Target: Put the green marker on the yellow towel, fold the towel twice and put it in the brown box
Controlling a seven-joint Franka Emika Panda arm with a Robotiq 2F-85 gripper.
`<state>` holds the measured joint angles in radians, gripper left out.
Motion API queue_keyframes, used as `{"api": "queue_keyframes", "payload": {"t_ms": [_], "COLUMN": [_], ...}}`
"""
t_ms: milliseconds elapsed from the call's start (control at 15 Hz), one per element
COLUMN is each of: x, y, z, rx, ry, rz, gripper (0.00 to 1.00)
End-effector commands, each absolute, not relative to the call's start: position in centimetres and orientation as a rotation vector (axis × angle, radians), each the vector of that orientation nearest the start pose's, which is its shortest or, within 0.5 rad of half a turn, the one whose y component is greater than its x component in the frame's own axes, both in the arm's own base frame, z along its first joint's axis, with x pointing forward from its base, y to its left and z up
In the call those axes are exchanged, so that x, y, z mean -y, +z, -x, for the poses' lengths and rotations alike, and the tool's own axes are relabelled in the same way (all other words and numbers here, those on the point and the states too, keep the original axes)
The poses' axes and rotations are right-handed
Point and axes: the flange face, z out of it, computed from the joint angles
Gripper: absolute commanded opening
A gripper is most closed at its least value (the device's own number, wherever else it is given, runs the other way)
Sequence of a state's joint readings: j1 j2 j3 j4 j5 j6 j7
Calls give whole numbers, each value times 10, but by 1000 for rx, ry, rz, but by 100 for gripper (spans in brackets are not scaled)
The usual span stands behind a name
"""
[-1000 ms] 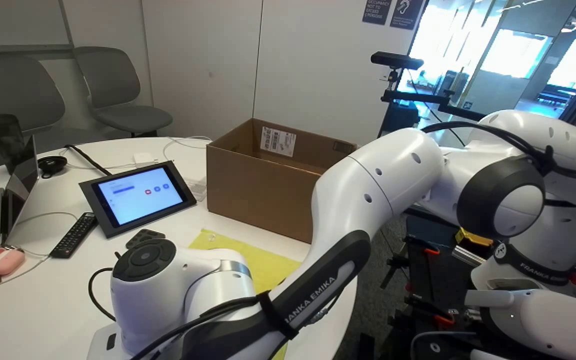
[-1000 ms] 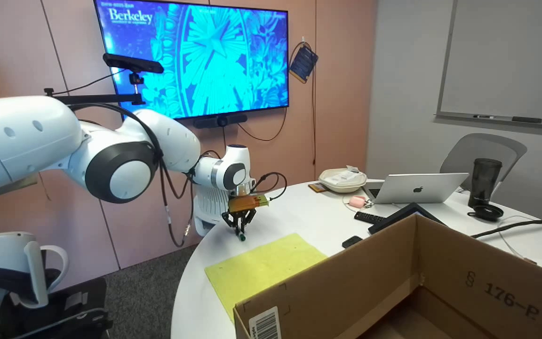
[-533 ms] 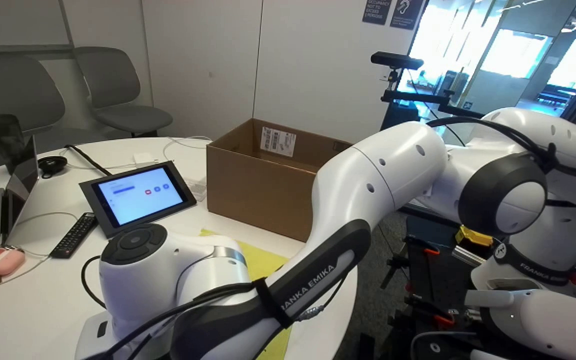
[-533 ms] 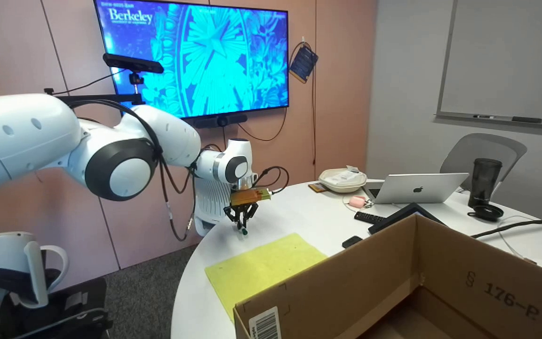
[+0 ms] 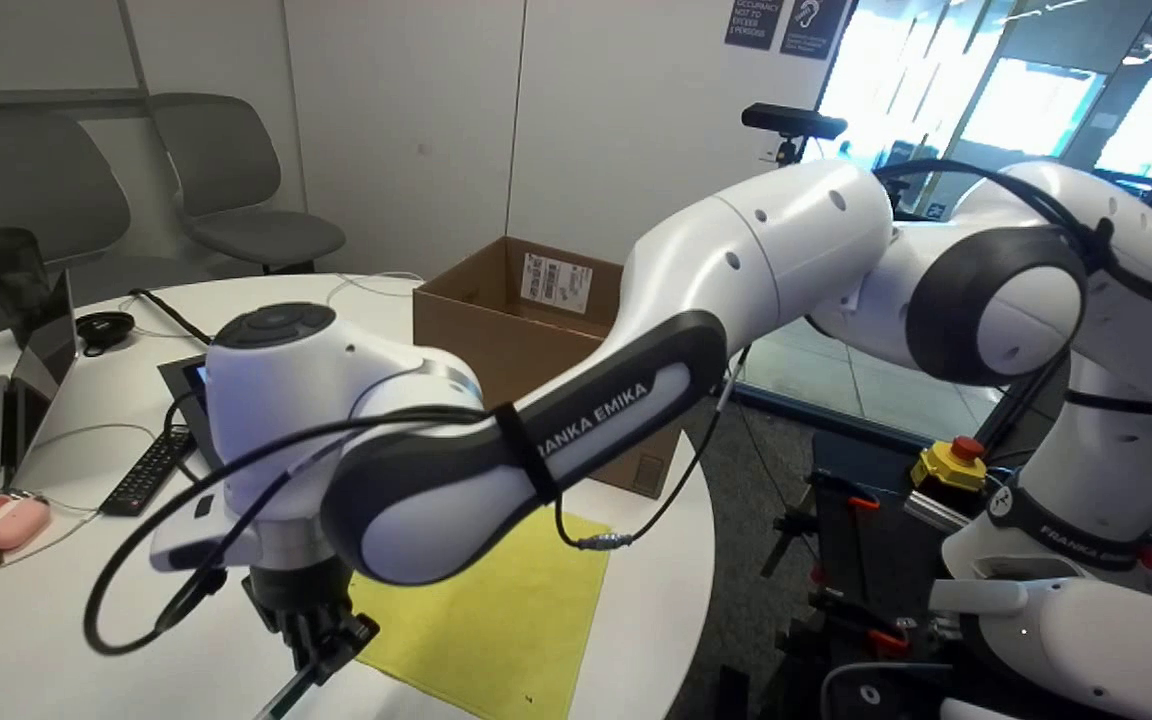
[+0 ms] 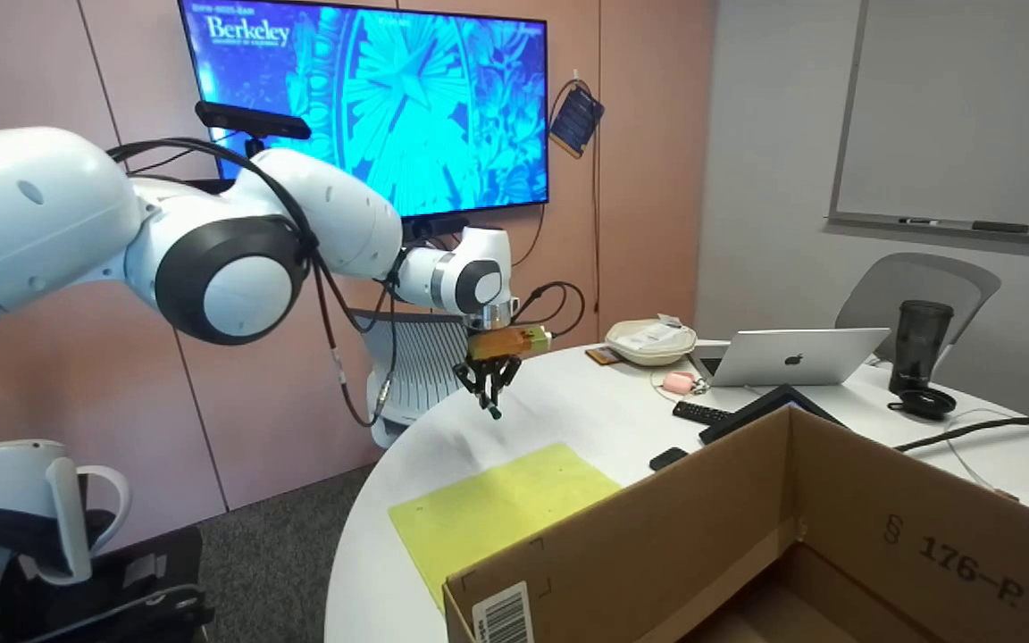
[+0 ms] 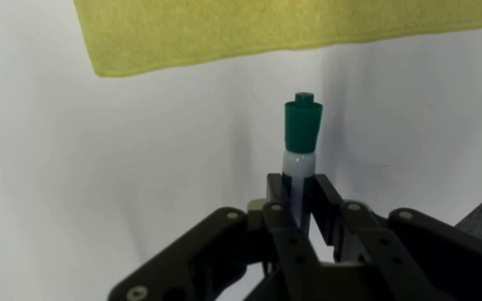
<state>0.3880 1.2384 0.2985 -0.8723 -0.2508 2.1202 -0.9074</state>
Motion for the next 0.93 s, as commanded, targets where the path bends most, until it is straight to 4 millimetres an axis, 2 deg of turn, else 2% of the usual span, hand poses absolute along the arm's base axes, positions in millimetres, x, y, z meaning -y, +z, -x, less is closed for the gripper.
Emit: {"api": "queue_keyframes", "payload": {"t_ms": [0, 133, 467, 867], "x": [-358, -326, -261, -213], "y": [164, 164, 153, 124], "z": [-686, -690, -681, -665], "rx": [2011, 1840, 1460, 983], "ry": [-68, -63, -23, -3], "rz": [2321, 2459, 2666, 2854], "gripper": [17, 18, 18, 18]}}
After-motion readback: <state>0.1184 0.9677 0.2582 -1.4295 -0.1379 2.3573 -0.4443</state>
